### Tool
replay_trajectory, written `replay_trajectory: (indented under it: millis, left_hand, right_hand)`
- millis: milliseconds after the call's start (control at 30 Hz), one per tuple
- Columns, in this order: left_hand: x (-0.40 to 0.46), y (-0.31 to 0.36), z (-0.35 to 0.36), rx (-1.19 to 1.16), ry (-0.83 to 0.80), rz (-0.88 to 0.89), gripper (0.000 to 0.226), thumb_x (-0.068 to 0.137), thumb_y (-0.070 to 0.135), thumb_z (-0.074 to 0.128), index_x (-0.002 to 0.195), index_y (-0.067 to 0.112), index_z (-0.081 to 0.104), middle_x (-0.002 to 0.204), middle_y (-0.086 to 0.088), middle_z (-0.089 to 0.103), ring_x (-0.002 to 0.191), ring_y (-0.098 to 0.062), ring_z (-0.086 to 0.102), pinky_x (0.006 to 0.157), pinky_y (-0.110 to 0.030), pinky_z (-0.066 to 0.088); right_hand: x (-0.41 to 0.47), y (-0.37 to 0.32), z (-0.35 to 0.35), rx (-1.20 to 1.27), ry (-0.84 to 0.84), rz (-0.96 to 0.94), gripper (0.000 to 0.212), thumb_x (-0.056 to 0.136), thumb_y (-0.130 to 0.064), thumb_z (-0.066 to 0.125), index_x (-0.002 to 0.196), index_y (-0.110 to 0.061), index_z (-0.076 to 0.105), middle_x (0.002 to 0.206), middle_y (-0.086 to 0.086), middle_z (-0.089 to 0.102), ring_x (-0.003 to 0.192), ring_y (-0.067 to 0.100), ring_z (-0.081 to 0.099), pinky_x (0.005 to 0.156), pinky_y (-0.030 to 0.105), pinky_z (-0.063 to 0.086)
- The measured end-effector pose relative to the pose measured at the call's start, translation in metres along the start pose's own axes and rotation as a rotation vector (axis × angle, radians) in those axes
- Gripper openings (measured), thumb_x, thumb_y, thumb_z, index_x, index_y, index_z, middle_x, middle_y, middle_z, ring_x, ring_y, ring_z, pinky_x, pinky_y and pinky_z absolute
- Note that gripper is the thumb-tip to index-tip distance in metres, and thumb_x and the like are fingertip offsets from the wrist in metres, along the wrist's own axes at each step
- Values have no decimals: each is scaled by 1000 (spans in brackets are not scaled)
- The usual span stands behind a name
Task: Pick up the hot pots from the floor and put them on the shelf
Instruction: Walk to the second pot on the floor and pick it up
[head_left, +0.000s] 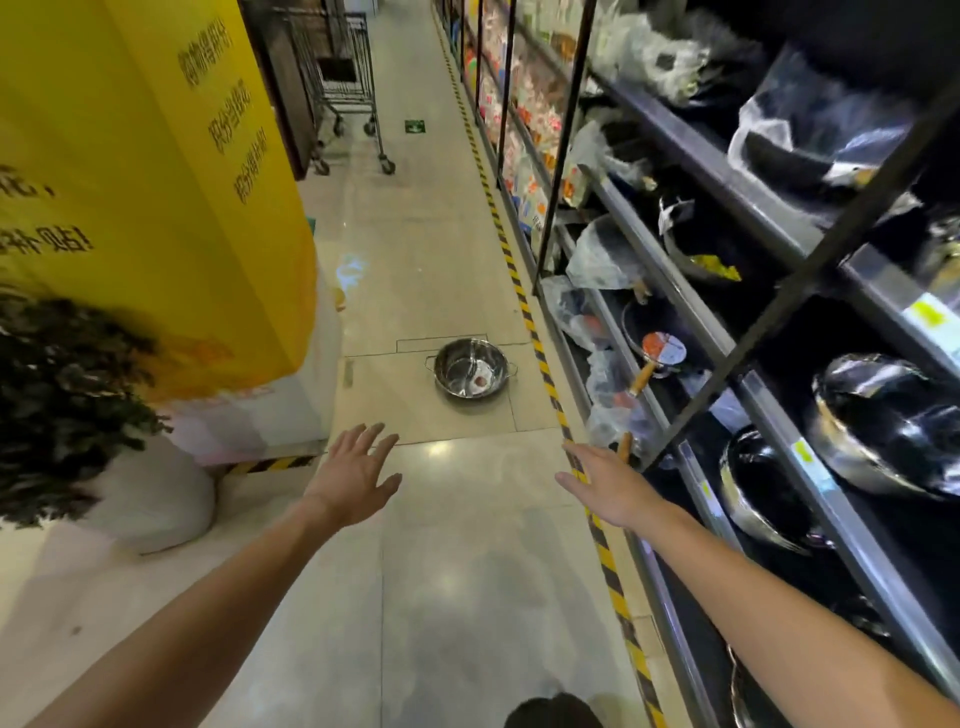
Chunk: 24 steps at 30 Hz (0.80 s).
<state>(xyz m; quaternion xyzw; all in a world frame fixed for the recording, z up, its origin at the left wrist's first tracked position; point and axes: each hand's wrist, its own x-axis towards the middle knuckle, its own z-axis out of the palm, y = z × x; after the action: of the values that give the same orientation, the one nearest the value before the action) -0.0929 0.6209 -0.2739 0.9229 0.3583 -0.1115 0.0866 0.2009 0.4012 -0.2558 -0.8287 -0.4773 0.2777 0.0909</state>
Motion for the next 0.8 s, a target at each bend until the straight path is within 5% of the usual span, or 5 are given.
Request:
replay_trajectory:
  millis: [367,800]
  left_hand:
    - [208,-23,-42,5,-17,-9,70,100,55,34,159,23,14,167,-6,11,153,-29,7,125,-42,7]
    - [467,-71,-84,0,-122,-82,71,99,57,32,158,23,15,167,-5,14,153,-27,10,124,-40,7]
  right_hand:
    - [212,36,-59,86,33,-14,64,99,-48,51,153,-17,37,158,4,39,145,23,33,116,40,32]
    - [483,56,-160,98,-138,80,65,97,-49,52,152,-18,37,157,6,39,145,24,35,116,40,32]
